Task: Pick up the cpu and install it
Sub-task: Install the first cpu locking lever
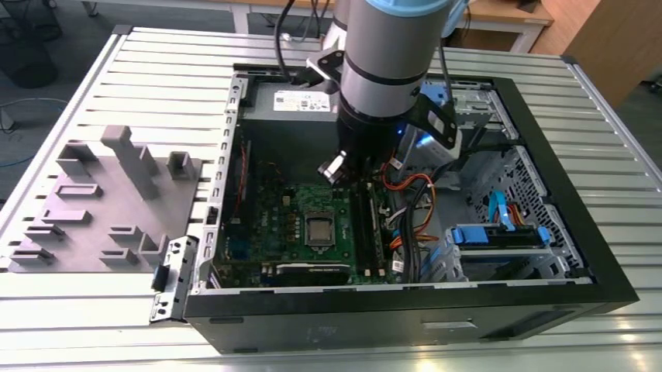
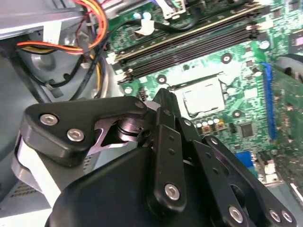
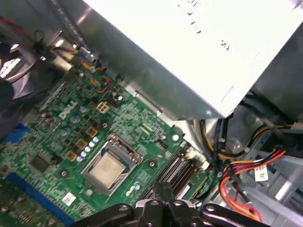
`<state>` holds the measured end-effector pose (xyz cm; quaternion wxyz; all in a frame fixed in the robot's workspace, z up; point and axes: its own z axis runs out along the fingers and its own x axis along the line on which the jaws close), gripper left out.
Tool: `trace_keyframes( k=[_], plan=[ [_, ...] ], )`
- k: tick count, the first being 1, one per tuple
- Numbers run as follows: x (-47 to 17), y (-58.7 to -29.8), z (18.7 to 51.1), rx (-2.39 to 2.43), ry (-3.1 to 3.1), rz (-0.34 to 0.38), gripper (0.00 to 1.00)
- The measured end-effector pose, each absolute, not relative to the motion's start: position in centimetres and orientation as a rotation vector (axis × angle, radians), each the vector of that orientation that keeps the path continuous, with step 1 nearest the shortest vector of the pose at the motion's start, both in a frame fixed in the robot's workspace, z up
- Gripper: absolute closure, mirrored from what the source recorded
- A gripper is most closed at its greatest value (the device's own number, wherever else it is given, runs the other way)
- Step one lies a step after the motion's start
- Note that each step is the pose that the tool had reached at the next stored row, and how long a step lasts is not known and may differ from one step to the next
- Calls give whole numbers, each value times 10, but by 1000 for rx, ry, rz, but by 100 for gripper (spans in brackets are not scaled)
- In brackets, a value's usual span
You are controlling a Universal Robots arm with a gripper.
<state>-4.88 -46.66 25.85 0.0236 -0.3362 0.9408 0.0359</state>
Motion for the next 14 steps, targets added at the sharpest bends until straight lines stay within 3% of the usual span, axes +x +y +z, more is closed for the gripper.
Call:
trace_keyframes(
  k=[14],
  plan=[
    [-49, -447, 247, -1047, 2908, 110, 89]
  ],
)
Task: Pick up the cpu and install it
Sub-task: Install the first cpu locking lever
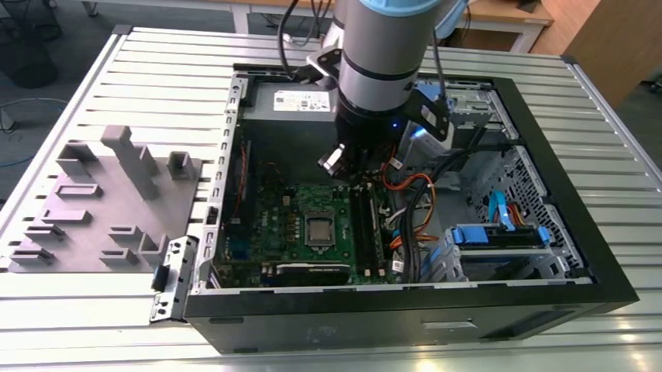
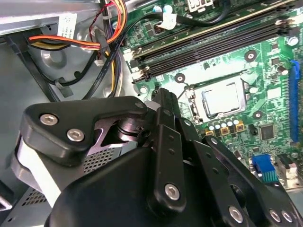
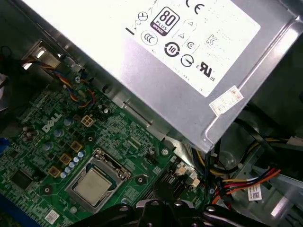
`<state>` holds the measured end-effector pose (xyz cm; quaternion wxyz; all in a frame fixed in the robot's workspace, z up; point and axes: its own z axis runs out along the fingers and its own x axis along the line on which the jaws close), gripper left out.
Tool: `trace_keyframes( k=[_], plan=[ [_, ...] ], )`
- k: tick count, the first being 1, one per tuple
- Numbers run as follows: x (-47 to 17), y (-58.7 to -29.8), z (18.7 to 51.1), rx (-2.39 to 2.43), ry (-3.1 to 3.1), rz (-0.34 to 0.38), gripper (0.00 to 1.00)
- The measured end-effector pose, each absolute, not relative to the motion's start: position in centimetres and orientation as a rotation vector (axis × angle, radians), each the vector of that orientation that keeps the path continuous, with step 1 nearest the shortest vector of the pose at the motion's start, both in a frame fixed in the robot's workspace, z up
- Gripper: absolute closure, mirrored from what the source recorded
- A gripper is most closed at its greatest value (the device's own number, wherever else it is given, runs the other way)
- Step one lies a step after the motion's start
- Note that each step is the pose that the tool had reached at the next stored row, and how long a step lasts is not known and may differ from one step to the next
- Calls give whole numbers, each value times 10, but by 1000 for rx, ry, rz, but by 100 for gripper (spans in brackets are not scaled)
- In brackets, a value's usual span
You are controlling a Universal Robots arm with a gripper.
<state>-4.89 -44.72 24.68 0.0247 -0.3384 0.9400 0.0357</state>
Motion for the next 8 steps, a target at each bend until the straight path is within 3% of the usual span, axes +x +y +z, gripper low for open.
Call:
trace_keyframes(
  k=[8],
  plan=[
    [-54, -442, 239, -1051, 2906, 111, 89]
  ],
)
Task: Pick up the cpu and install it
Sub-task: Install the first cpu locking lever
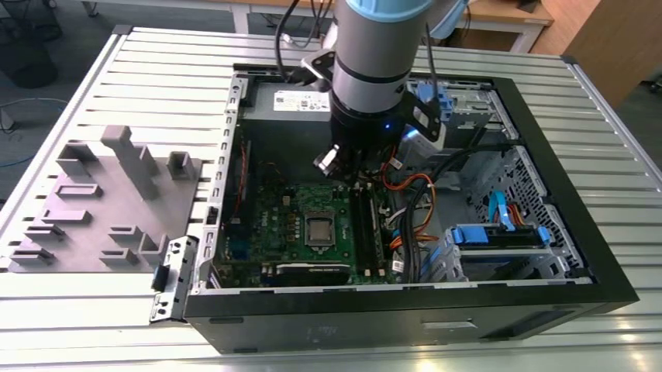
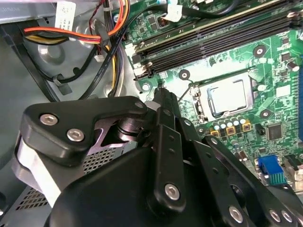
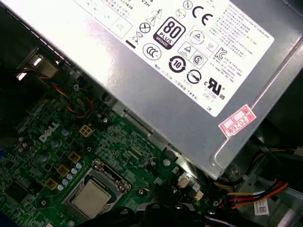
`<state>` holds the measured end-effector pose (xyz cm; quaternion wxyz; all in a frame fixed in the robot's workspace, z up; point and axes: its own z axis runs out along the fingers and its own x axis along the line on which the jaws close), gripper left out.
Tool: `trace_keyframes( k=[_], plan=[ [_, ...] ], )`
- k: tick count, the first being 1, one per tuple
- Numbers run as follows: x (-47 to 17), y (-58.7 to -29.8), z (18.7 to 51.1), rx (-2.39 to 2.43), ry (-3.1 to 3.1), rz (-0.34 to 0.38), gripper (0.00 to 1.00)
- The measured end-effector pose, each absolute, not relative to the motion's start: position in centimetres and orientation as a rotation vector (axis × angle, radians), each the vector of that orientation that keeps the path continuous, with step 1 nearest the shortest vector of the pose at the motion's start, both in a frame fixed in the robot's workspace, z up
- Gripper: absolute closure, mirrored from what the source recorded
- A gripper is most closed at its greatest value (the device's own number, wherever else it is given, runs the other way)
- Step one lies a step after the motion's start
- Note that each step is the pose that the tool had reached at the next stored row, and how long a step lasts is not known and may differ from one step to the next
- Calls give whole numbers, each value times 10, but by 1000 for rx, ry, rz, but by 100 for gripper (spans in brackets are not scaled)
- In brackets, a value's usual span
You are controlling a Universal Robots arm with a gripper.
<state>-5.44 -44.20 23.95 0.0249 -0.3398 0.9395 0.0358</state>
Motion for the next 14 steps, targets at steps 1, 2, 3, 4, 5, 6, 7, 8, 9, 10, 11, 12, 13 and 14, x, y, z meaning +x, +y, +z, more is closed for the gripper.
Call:
trace_keyframes(
  k=[1, 2, 3, 4, 5, 6, 7, 8, 9, 10, 11, 12, 13, 14],
  plan=[
    [-55, -442, 239, -1051, 2905, 111, 89],
    [-55, -441, 238, -1052, 2905, 111, 89],
    [-56, -441, 237, -1053, 2905, 111, 89],
    [-57, -441, 236, -1053, 2905, 111, 89],
    [-57, -441, 236, -1054, 2905, 110, 89],
    [-58, -441, 236, -1055, 2905, 110, 89],
    [-58, -441, 236, -1055, 2904, 110, 89],
    [-59, -441, 236, -1056, 2905, 109, 89],
    [-59, -441, 236, -1057, 2905, 108, 89],
    [-59, -441, 235, -1058, 2904, 107, 89],
    [-59, -441, 235, -1059, 2904, 106, 89],
    [-60, -441, 235, -1059, 2904, 105, 89],
    [-60, -441, 235, -1060, 2904, 105, 89],
    [-60, -442, 235, -1062, 2904, 104, 89]
  ],
)
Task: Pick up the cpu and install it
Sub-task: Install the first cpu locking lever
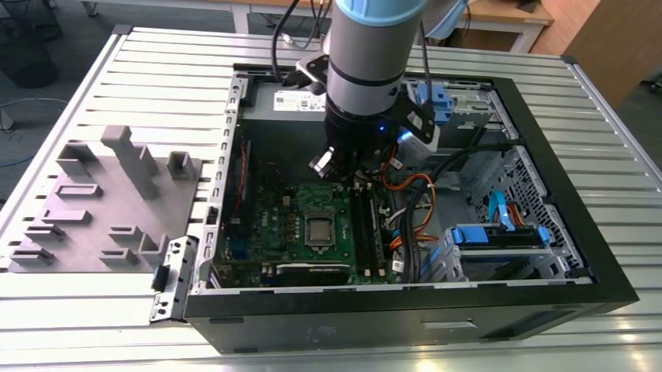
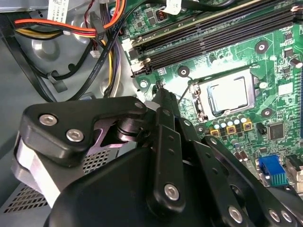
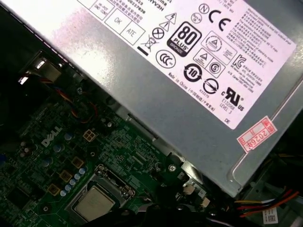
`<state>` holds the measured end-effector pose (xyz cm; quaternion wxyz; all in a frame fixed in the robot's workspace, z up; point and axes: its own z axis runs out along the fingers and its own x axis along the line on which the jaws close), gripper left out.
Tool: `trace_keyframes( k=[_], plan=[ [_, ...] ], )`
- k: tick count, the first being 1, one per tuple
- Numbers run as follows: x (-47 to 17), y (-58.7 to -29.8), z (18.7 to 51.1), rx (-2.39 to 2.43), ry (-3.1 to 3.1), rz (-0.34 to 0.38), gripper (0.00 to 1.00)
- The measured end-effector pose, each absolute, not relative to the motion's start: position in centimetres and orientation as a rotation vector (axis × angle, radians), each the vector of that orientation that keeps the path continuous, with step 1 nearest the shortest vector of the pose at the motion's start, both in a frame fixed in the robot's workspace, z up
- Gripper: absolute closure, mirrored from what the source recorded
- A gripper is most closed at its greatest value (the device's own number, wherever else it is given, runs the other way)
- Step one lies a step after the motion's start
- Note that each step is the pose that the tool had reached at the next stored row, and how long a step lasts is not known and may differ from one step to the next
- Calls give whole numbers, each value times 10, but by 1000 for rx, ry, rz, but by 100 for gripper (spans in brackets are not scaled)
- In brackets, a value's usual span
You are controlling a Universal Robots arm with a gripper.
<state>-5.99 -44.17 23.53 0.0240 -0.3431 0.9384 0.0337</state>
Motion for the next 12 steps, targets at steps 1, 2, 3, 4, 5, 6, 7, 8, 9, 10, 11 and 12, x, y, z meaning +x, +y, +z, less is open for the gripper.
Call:
trace_keyframes(
  k=[1, 2, 3, 4, 5, 6, 7, 8, 9, 10, 11, 12],
  plan=[
    [-60, -442, 235, -1063, 2903, 104, 89],
    [-60, -442, 235, -1065, 2903, 104, 89],
    [-60, -443, 235, -1066, 2903, 103, 89],
    [-60, -444, 235, -1068, 2902, 103, 89],
    [-61, -445, 235, -1070, 2901, 103, 89],
    [-61, -446, 235, -1072, 2901, 103, 89],
    [-61, -447, 235, -1074, 2900, 103, 89],
    [-61, -448, 235, -1076, 2899, 103, 89],
    [-61, -449, 235, -1078, 2899, 103, 89],
    [-61, -451, 235, -1080, 2898, 103, 89],
    [-61, -452, 235, -1082, 2897, 103, 89],
    [-61, -453, 235, -1084, 2896, 103, 89]
  ],
)
